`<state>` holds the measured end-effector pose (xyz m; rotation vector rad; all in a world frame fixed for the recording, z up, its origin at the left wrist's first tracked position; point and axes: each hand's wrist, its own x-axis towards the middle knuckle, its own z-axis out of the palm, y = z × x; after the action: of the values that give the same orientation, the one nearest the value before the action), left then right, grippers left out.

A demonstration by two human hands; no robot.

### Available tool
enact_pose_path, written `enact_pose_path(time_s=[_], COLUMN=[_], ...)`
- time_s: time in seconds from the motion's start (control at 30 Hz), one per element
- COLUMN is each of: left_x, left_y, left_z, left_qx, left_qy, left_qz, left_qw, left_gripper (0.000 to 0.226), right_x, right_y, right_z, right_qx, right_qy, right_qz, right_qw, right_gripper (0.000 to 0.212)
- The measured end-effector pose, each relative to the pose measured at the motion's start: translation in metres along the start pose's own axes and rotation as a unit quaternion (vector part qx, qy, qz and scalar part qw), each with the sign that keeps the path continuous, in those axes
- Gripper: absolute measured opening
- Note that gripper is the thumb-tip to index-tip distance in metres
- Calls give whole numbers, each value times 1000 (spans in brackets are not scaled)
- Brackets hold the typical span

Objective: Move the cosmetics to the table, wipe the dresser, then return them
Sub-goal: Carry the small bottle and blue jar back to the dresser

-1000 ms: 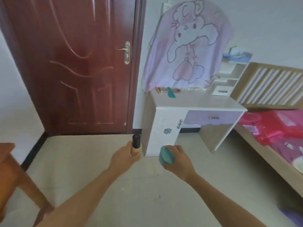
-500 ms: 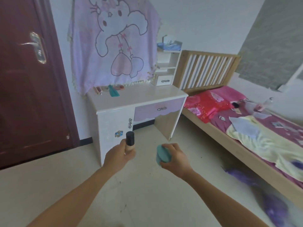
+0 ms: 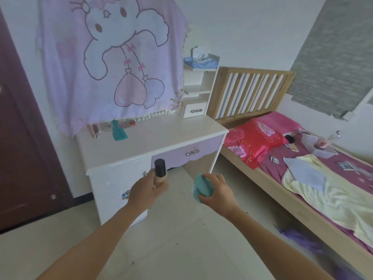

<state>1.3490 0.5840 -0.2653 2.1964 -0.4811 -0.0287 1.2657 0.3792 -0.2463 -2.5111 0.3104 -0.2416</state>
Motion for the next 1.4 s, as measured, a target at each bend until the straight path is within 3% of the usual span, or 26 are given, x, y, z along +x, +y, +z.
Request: enact_pose_path(time_s=[0.17, 0.4, 0.5, 0.6, 1.07, 1.17, 1.27, 1.4], left_x=[56, 155, 190, 216, 315, 356, 397, 441], left_y=[-2, 26, 38, 37, -59, -82, -97, -123], left_z=[32, 78, 92, 102, 69, 62, 52, 36], left_qx=[21, 25, 4, -7, 30, 7, -32, -32], left_qy=[-3, 46, 74, 110, 176, 158, 141, 116], left_qz=[-17, -52, -78, -117, -224, -235, -240, -242], left_qw=[1000, 997, 994, 987, 958, 959, 960, 963], left_gripper=[84, 58, 78, 78, 35, 47, 29, 24], right_x=[59, 180, 233, 275, 414, 450, 486, 526], right_y=[33, 84, 98, 107, 65, 52, 37, 17], right_z=[2, -36, -49, -49, 50, 75, 98, 129], right_qx=[6, 1, -8, -13, -13, -11, -31, -36], right_qy=[-9, -29, -51, -87, -198, -199, -213, -207], right_qz=[5, -58, -91, -127, -200, -176, -161, -131], right_qw=[1000, 998, 995, 988, 959, 964, 963, 969], right_gripper=[58, 61, 62, 63, 60, 59, 61, 60])
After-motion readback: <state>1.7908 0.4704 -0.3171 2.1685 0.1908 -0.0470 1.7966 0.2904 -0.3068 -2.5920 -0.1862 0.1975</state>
